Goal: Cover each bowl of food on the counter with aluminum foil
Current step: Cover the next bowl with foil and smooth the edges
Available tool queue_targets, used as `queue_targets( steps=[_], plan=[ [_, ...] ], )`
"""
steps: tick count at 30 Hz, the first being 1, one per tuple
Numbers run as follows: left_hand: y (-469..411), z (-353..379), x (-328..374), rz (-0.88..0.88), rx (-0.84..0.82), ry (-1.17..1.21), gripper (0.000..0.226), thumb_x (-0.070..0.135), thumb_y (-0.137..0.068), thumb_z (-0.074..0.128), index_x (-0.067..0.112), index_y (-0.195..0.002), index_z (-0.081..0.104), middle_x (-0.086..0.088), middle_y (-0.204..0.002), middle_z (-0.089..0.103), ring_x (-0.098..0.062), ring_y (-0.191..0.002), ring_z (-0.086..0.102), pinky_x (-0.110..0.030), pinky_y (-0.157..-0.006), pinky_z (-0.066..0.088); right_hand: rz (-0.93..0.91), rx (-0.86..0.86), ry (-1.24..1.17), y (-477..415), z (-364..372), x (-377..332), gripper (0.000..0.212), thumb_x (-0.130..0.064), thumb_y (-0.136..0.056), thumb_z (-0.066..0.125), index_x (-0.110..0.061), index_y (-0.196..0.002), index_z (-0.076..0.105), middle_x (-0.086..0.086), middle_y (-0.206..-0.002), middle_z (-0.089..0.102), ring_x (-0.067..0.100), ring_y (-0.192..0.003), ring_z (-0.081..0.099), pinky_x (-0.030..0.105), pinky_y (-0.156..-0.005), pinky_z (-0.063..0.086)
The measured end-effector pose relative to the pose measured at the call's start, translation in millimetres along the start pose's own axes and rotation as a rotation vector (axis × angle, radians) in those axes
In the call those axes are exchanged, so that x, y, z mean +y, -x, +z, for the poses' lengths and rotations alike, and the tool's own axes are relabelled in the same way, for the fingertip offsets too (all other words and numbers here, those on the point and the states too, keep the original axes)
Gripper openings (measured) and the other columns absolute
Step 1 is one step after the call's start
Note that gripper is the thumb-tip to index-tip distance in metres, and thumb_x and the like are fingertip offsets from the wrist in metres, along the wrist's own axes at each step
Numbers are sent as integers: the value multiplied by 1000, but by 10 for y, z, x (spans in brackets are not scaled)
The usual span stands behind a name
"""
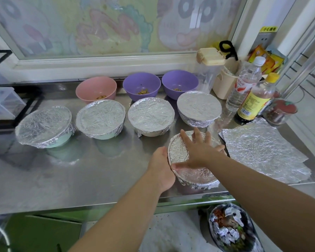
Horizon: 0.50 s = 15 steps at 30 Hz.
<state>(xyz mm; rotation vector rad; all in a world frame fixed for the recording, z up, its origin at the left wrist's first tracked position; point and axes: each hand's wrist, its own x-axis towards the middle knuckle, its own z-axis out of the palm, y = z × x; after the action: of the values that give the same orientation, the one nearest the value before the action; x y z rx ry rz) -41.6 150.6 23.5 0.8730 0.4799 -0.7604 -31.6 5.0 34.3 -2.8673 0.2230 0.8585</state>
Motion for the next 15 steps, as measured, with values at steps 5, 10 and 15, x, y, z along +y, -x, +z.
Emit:
queue_targets(
  steps=[5,10,15],
  plan=[
    [-227,2,296,106,131,-344,32,36,-98,50,12,-119,58,-3,-102,67,-25,-107,59,-39,-99,48,7,-3,-31,27,4,-8,135,-93,-58,61,-50,-149,-29,1,-159,-41,45,-147,-30,88,-102,3],
    [-215,131,299,142,52,-464,23,31,-103,48,15,-114,60,-4,-99,65,-24,-99,60,-35,-89,50,20,2,-22,22,19,-27,136,-94,-57,61,-50,-149,-29,1,-160,-40,45,-147,-30,88,-103,4],
    [-185,179,314,138,9,-438,29,18,-100,50,3,-111,72,-13,-95,73,-20,-76,71,-27,-69,55,24,10,-28,4,34,-40,136,-93,-57,63,-51,-149,-29,1,-160,-40,45,-147,-30,88,-102,3]
  ],
)
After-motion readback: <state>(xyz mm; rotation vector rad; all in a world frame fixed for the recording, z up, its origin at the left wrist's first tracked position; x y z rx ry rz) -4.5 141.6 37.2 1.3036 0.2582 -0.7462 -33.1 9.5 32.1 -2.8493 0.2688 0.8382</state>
